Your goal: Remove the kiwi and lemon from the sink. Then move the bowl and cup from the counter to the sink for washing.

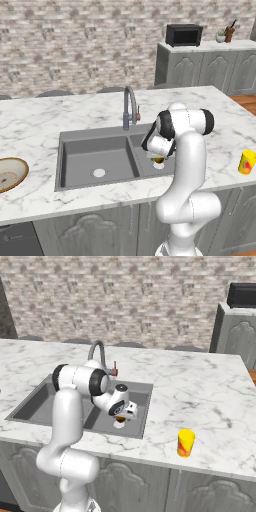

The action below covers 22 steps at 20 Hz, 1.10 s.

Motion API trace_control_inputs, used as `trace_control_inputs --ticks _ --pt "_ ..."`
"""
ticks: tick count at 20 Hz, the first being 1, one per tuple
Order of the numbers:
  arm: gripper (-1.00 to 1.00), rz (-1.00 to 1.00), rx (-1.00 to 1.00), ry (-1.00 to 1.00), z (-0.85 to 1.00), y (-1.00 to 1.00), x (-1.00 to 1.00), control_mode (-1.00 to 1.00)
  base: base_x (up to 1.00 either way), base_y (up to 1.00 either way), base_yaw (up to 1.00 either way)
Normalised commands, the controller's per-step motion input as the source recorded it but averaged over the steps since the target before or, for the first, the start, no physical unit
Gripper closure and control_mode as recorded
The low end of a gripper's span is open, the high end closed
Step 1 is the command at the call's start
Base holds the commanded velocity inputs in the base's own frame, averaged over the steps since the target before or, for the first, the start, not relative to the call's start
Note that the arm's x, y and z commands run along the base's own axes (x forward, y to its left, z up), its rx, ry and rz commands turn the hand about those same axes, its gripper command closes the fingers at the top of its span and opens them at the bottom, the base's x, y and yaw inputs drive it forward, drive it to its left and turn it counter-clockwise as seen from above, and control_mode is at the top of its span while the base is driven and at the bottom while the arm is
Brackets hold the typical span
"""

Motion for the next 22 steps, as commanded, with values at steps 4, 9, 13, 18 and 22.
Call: trace_control_inputs --ticks 4,9,13,18,22 --pt "1.0 0.0 0.0 0.04 -0.15 0.0 0.0 -1.0 0.0 0.0 0.0" --pt "1.0 0.0 0.0 0.0 -0.09 0.0 0.03 -1.0 0.0 0.0 0.0" --pt "1.0 0.0 0.0 0.06 0.01 0.0 -0.04 -1.0 0.0 0.0 0.0" --pt "1.0 0.0 0.0 0.0 0.14 0.0 -0.16 -1.0 0.0 0.0 0.0" --pt "1.0 0.0 0.0 0.02 0.21 0.0 -0.17 -1.0 0.0 0.0 0.0"
